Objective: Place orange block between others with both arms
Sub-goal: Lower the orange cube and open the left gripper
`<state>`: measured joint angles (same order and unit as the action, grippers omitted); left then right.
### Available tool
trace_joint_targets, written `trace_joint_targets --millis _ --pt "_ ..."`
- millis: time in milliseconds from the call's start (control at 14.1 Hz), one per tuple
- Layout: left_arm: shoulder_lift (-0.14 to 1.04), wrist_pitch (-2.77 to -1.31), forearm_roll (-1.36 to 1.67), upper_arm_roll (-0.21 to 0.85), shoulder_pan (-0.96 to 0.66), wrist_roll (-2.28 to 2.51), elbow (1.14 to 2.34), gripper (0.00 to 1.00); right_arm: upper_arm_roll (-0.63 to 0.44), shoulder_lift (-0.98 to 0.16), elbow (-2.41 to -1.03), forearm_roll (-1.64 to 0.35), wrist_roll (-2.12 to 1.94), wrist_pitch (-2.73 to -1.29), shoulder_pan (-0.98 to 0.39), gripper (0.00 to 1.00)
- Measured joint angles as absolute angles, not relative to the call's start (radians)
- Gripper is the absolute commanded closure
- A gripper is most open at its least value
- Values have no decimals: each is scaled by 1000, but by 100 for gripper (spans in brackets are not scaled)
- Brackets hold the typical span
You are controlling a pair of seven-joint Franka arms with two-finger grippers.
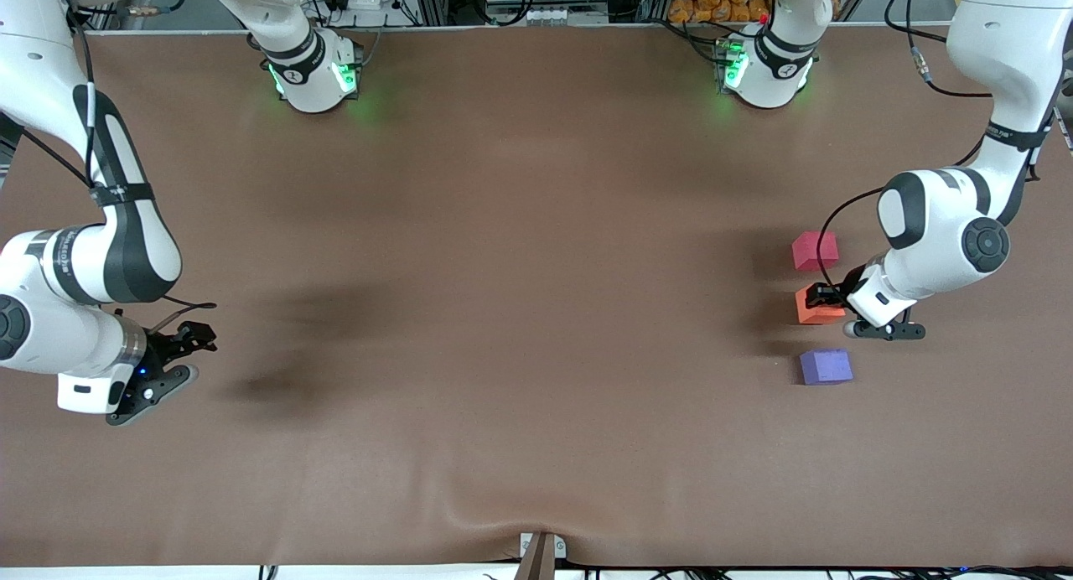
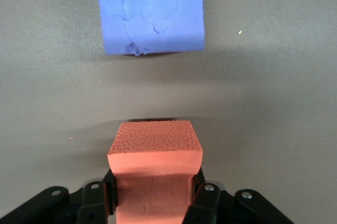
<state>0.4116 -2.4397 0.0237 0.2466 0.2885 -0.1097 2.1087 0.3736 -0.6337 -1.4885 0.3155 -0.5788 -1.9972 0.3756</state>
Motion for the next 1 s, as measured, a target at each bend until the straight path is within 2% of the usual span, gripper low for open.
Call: trace_joint_targets --millis 356,427,498,569,996 --pt "441 -2487 23 247 286 -110 2109 100 374 -634 -1488 316 -579 -1997 376 0" --pt "441 -2487 23 247 286 -110 2109 86 374 -634 -1488 316 -579 -1997 376 0" --pt "441 -2488 23 247 286 -110 2109 37 374 -634 -1488 316 -579 -1997 376 0" --pt "441 -2488 23 247 286 -110 2109 0 374 -634 -1488 316 -579 -1997 376 0" --pt "439 -2507 23 247 285 -85 2076 0 374 -634 -1489 316 -579 -1997 376 0"
